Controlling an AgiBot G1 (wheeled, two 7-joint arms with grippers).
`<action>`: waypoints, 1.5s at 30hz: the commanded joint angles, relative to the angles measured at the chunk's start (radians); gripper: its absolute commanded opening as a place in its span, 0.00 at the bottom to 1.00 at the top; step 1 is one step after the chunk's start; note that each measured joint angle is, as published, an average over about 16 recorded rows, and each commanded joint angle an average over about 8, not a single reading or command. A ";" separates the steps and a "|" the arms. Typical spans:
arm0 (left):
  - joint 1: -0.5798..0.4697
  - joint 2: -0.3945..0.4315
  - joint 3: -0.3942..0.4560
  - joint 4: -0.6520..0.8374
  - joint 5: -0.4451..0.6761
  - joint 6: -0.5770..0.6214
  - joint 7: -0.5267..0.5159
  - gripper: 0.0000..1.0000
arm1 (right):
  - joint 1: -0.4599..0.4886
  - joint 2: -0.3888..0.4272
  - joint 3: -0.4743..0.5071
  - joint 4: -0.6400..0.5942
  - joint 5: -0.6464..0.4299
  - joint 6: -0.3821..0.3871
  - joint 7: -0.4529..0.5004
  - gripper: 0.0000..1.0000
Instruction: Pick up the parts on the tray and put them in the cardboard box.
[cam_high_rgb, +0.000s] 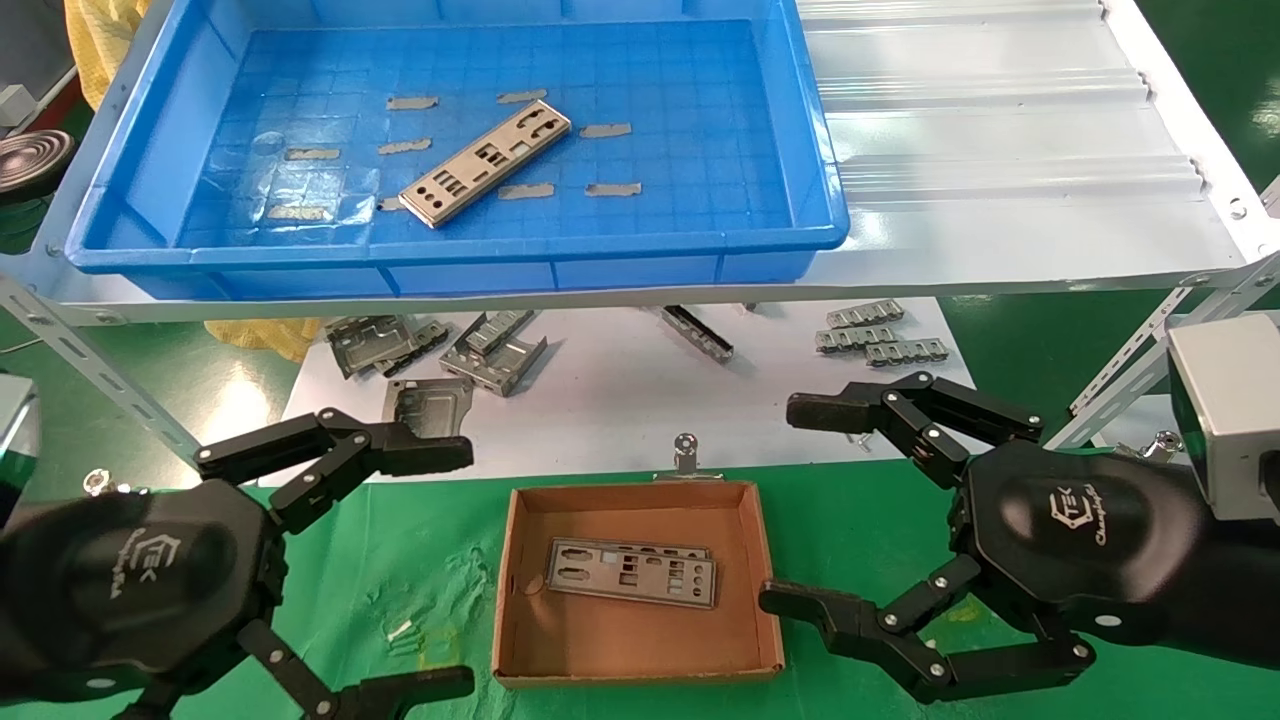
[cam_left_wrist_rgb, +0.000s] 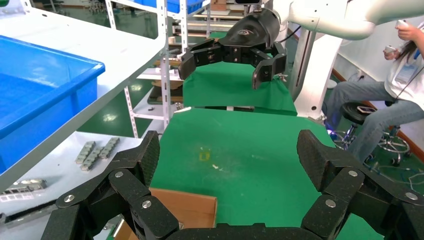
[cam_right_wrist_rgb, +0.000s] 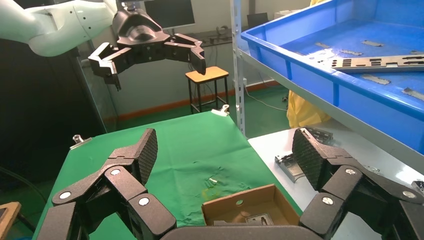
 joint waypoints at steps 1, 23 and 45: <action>0.001 -0.001 -0.001 -0.001 -0.001 0.000 0.000 1.00 | 0.000 0.000 0.000 0.000 0.000 0.000 0.000 1.00; -0.010 0.013 0.011 0.026 0.007 0.000 0.009 1.00 | 0.000 0.000 0.000 0.000 0.000 0.000 0.000 1.00; -0.012 0.015 0.013 0.030 0.009 0.001 0.010 1.00 | 0.000 0.000 0.000 0.000 0.000 0.000 0.000 1.00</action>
